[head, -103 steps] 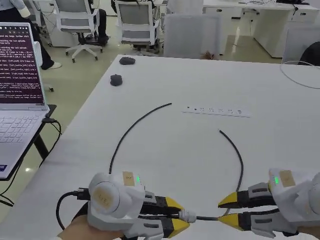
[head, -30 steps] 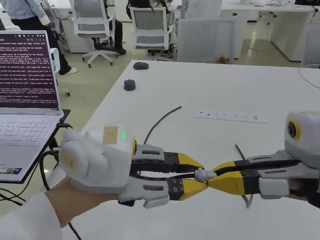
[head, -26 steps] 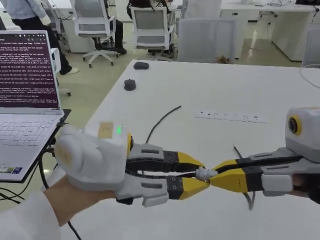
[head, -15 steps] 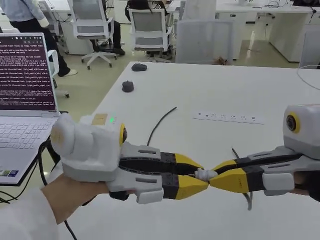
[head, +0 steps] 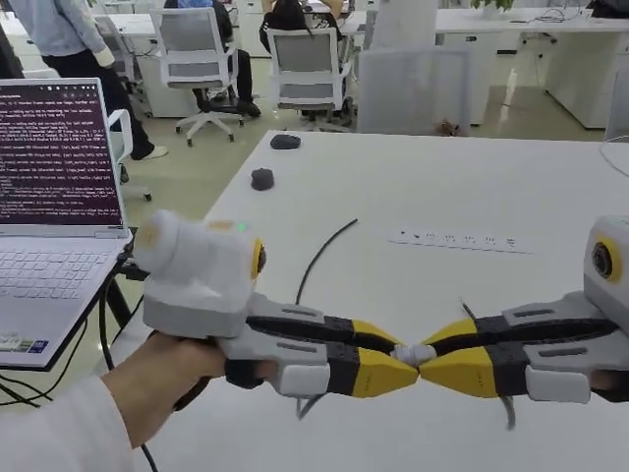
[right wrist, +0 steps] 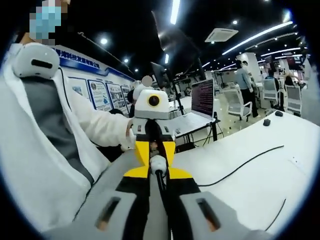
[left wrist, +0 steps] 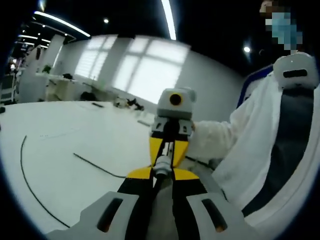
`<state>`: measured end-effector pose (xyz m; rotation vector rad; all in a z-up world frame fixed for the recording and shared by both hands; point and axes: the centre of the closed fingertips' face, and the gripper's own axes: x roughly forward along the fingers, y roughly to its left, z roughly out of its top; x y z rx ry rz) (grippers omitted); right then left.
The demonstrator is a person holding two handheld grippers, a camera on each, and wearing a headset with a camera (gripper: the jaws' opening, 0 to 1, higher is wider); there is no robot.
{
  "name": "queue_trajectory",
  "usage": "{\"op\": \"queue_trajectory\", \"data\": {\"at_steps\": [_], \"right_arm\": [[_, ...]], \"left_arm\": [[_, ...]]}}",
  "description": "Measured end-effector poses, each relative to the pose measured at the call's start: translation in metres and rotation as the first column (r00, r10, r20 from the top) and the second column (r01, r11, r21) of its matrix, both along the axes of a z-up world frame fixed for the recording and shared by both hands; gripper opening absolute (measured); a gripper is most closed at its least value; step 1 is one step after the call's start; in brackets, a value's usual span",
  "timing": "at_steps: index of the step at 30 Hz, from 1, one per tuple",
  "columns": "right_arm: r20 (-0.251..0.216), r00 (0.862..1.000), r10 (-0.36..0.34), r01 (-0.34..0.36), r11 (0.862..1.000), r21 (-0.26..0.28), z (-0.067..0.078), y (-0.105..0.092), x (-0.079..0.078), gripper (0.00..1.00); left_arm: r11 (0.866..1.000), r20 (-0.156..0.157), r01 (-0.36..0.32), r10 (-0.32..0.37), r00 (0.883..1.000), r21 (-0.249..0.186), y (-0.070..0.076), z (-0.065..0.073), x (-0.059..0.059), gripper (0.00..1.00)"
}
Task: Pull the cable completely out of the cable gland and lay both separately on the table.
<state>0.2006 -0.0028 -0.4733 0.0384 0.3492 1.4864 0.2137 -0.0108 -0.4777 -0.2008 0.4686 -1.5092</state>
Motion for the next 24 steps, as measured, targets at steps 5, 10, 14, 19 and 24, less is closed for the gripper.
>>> {"op": "queue_trajectory", "data": {"at_steps": [5, 10, 14, 19, 24], "right_arm": [[0.210, 0.977, 0.045, -0.044, 0.999, -0.012, 0.000, 0.000, -0.001, 0.08], [0.336, 0.938, 0.085, -0.068, 0.996, -0.060, -0.008, -0.002, -0.002, 0.09], [0.340, 0.936, 0.095, -0.078, 0.995, -0.065, -0.008, -0.007, -0.002, 0.10], [0.060, 0.998, 0.012, -0.014, 0.999, 0.031, -0.012, -0.015, 0.013, 0.14], [-0.141, 0.990, -0.002, 0.034, 0.975, 0.221, 0.009, -0.023, 0.021, 0.22]], "left_arm": [[0.999, -0.081, -0.012, 0.010, 0.997, -0.032, -0.001, -0.002, -0.003, 0.13], [0.999, -0.061, -0.026, 0.024, 0.998, -0.030, -0.003, -0.007, -0.005, 0.14], [0.998, -0.037, -0.047, 0.045, 0.998, -0.050, -0.008, -0.008, -0.006, 0.14], [0.994, 0.216, -0.094, 0.102, 0.971, -0.047, -0.011, -0.004, 0.005, 0.15], [0.998, 0.413, -0.063, 0.051, 0.909, 0.015, -0.009, -0.009, 0.000, 0.15]]}}
